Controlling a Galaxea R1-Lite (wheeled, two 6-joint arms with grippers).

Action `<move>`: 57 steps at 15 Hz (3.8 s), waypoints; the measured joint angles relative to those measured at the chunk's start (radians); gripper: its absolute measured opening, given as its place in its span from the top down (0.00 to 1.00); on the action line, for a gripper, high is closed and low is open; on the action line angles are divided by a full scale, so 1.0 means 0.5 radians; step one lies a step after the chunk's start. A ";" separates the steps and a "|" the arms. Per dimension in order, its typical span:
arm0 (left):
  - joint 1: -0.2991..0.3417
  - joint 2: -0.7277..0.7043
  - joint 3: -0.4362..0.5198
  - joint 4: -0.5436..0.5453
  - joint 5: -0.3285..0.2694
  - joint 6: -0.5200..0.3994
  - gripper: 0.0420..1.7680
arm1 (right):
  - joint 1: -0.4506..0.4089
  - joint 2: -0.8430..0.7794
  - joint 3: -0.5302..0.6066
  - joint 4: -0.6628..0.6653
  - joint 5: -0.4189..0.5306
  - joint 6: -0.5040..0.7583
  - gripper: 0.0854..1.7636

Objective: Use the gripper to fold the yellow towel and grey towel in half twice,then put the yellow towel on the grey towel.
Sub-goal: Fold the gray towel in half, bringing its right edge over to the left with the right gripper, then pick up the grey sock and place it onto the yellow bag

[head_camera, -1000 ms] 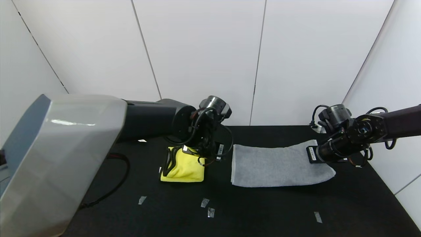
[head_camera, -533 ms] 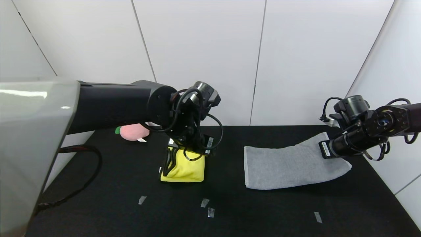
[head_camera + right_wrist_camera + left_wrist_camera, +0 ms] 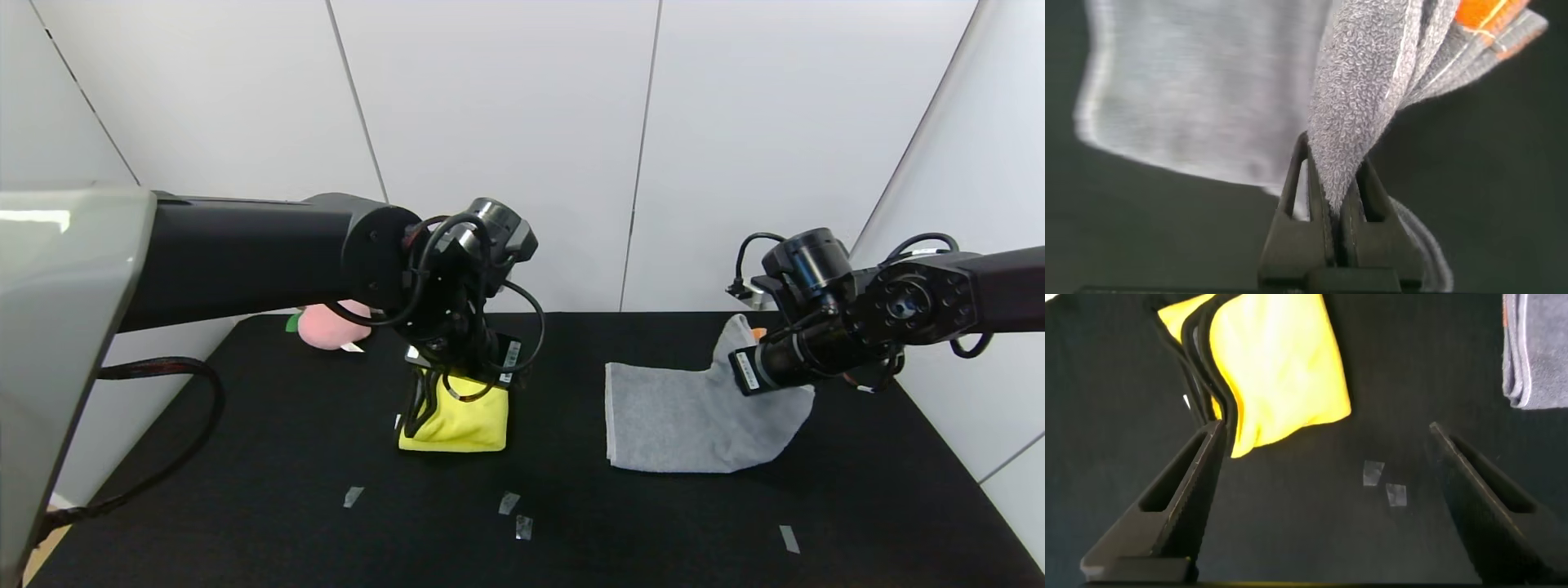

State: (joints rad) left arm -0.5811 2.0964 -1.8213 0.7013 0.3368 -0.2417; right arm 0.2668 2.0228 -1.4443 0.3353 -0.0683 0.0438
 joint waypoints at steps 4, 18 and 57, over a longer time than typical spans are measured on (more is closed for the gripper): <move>-0.003 -0.011 0.045 -0.004 -0.001 -0.001 0.03 | 0.179 0.088 -0.089 -0.030 0.001 0.126 0.95; -0.004 -0.031 0.126 -0.009 -0.046 -0.003 0.03 | 0.410 0.405 -0.125 -0.339 -0.013 0.462 0.79; -0.137 0.650 -0.325 -0.432 -1.195 -1.016 0.03 | -0.086 0.172 0.236 -0.344 0.671 0.888 0.04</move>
State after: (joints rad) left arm -0.6498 2.4213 -1.9838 0.4853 -0.2609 -0.7496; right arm 0.2240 2.1089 -1.3262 0.1632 0.2674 0.4877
